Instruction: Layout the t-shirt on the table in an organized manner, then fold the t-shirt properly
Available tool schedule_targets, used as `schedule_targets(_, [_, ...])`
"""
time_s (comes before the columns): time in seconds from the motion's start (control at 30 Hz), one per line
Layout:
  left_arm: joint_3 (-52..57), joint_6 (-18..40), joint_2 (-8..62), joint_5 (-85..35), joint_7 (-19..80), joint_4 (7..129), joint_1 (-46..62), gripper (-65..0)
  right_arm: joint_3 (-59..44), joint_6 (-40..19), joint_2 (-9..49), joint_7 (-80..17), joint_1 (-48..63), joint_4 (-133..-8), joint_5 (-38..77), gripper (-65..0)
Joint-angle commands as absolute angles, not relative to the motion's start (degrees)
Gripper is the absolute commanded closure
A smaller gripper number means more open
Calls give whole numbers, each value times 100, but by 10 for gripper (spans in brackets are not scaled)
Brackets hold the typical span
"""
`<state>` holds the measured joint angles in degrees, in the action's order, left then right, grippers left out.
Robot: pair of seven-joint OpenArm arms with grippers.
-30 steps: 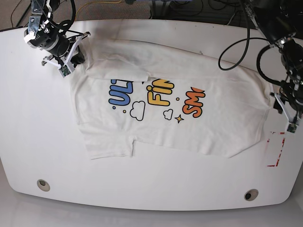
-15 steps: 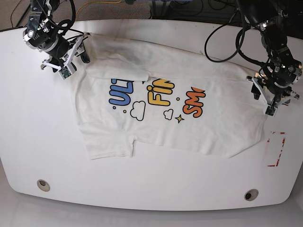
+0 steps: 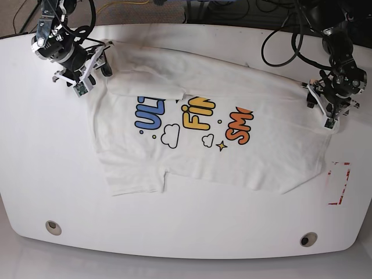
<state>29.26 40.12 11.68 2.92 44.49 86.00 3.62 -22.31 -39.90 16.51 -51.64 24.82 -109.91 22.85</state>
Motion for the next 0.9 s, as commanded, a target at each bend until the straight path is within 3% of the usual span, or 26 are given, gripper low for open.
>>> schedule_targets(0.0, [2932, 4000, 1226, 312, 4418, 8585, 277, -319, -2264, -4000, 1552, -5068, 2466, -10914, 2378, -306])
schedule_targets(0.23, [2932, 4000, 1235, 312, 4418, 8541, 295, -319, -2264, -4000, 1446, -4725, 2466, -10396, 2378, -284])
schedule_targets(0.33, [2941, 4000, 1226, 312, 4418, 8541, 312, -319, -2237, -4000, 1464, -4532, 2484, -10193, 2378, -225])
schedule_targets(0.57, [2958, 4000, 1226, 312, 4426, 8567, 497, -319, -2255, -4000, 1552, -4497, 2484, -9859, 2378, -6])
schedule_targets(0.87, [3345, 4000, 1121, 312, 4453, 8884, 1112, -319, -2264, -4000, 2018, -4497, 2580, -9727, 2378, -10])
